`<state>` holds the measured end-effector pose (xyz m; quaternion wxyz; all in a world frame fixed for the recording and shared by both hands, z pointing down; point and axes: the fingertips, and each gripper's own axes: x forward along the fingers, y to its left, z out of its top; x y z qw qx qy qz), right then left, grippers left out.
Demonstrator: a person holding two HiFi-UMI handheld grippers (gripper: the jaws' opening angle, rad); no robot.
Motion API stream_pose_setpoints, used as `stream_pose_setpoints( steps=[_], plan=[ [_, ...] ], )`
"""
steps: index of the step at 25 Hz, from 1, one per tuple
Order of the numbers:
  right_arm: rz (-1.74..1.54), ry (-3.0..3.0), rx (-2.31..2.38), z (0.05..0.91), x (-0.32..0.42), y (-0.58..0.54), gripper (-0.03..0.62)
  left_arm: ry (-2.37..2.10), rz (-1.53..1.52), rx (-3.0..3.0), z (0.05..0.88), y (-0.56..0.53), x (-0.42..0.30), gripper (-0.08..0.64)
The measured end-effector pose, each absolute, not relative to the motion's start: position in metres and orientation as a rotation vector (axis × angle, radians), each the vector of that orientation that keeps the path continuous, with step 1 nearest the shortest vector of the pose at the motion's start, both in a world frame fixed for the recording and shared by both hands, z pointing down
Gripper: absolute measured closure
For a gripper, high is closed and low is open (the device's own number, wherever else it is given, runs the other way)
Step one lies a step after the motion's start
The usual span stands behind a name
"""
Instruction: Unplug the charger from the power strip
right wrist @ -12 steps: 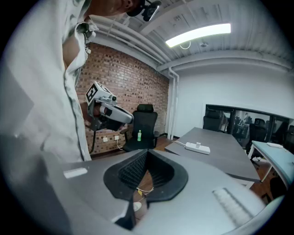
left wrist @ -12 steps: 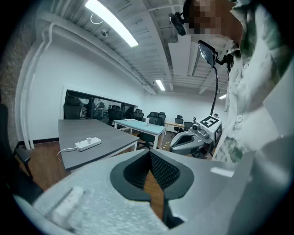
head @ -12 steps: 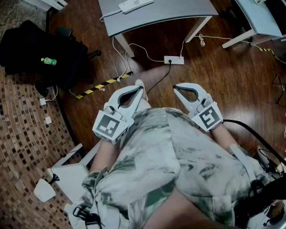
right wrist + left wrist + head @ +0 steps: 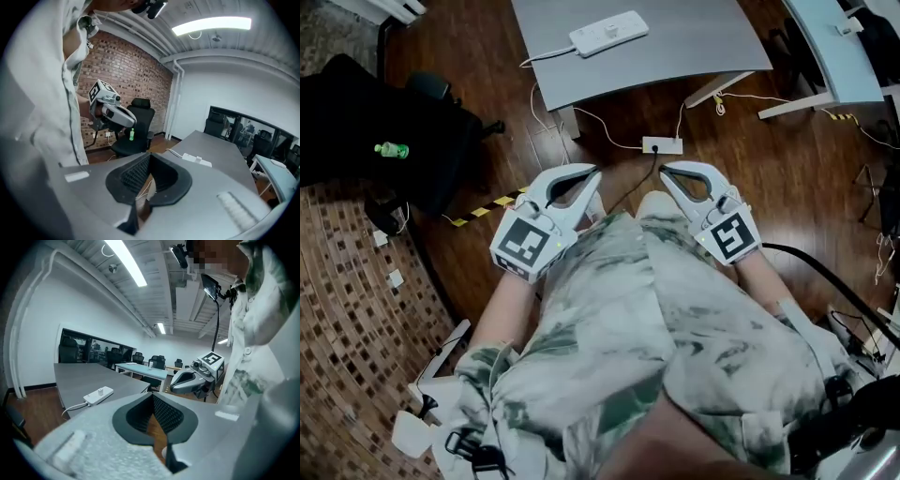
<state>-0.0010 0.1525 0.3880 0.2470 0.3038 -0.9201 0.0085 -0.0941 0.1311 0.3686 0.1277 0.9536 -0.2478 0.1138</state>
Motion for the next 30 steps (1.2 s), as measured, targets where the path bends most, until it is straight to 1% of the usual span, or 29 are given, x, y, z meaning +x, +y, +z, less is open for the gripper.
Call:
stream_pose_setpoints(
  steps=[7, 16, 24, 30],
  plan=[
    [0.066, -2.456, 0.881, 0.408, -0.003, 0.091, 0.586, -0.724, 0.321, 2.739, 0.385, 0.078, -0.101, 0.558],
    [0.072, -2.437, 0.813, 0.460, 0.011, -0.033, 0.586, -0.751, 0.391, 2.690, 0.406, -0.022, -0.091, 0.558],
    [0.175, -2.389, 0.724, 0.526, 0.036, -0.137, 0.586, -0.724, 0.493, 2.586, 0.450, -0.109, -0.064, 0.555],
    [0.206, -2.365, 0.621, 0.573, 0.036, -0.191, 0.586, -0.759, 0.634, 2.558, 0.496, -0.159, -0.047, 0.555]
  ],
)
